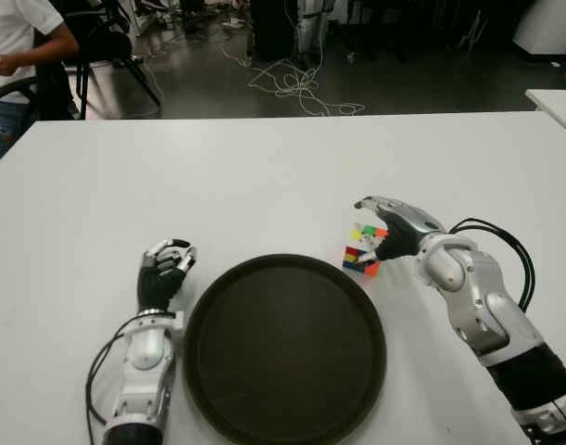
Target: Pick up the Rubik's Cube and put it in the plate
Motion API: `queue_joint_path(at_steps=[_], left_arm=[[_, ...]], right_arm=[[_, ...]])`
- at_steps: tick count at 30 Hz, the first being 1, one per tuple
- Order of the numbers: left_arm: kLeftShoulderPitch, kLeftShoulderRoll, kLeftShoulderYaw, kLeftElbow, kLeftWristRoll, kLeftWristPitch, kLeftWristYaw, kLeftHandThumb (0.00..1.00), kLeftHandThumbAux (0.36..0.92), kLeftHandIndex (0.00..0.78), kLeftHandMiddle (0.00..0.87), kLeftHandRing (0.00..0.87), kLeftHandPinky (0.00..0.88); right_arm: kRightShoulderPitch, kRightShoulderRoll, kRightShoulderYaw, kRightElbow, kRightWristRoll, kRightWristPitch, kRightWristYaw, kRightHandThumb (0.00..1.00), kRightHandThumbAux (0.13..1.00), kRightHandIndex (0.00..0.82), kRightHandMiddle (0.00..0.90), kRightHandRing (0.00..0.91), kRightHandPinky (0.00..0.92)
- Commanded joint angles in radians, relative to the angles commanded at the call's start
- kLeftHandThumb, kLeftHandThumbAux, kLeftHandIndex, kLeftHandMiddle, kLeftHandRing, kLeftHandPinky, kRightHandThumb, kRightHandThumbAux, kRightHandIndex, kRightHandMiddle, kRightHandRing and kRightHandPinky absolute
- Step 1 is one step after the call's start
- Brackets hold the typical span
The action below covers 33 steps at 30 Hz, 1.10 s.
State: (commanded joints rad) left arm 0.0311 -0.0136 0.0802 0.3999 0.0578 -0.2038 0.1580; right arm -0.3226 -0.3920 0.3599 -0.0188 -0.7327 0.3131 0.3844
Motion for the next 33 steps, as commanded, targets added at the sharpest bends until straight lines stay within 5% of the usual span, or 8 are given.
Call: queue_joint_path(at_steps=[33], left_arm=[[-0.006, 0.005, 0.007, 0.023, -0.029, -0.018, -0.021, 0.703, 0.707, 0.442, 0.805, 0.822, 0.8]], right_arm=[[-0.008, 0.007, 0.016, -0.001, -0.012, 0.026, 0.017, 0.0, 0.731, 0.0, 0.0, 0.0, 0.0]])
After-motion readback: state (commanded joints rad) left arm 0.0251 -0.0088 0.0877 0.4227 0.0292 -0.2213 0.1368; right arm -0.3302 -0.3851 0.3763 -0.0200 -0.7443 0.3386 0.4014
